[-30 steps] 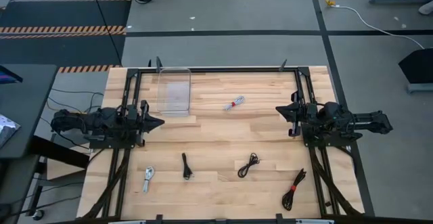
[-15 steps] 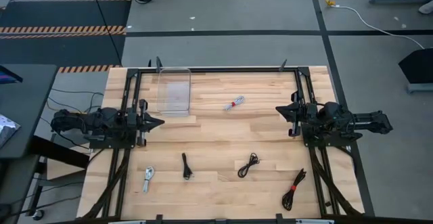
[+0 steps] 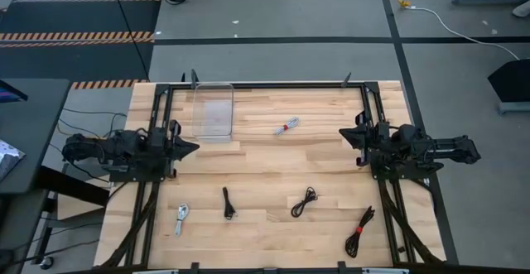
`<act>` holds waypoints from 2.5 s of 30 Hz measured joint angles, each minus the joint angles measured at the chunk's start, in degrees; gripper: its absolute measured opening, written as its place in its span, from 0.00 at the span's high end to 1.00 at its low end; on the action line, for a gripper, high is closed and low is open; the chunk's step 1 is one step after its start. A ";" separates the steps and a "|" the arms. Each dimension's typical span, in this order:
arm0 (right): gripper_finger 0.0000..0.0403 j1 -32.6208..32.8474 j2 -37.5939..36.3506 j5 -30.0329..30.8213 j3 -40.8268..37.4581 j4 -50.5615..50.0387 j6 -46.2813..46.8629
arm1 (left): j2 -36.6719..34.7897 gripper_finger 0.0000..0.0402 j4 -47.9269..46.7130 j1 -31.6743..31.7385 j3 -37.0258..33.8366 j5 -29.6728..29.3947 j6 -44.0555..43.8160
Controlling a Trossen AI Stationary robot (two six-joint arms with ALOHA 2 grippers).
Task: Pick and place USB-C Cables
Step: Adjust the bottom white charger cable
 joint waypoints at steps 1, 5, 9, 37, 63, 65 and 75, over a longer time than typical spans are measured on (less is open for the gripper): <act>0.96 0.00 0.00 0.00 0.00 0.07 0.87 | 0.00 0.97 0.95 0.00 0.00 0.01 -1.48; 0.96 -0.01 0.00 0.00 0.00 1.34 2.18 | -0.02 0.97 2.81 0.00 0.00 -0.01 -5.99; 0.96 0.01 0.00 -0.01 0.00 2.77 2.20 | 0.00 0.97 5.54 0.00 -0.02 -0.97 -6.52; 0.41 0.16 4.65 4.40 0.00 -4.24 0.68 | 56.43 0.40 -69.68 -1.97 45.73 19.10 -54.48; 0.38 0.16 4.96 5.92 0.00 -8.90 -1.34 | 82.93 0.42 -59.85 -30.47 45.86 26.04 -108.08; 0.38 0.16 4.96 4.53 0.00 -9.13 -0.28 | 84.40 0.42 -57.05 -31.98 45.86 25.84 -111.01; 0.38 0.16 4.96 -2.18 0.00 -12.15 3.38 | 92.96 0.42 -49.91 -34.97 45.86 19.42 -115.74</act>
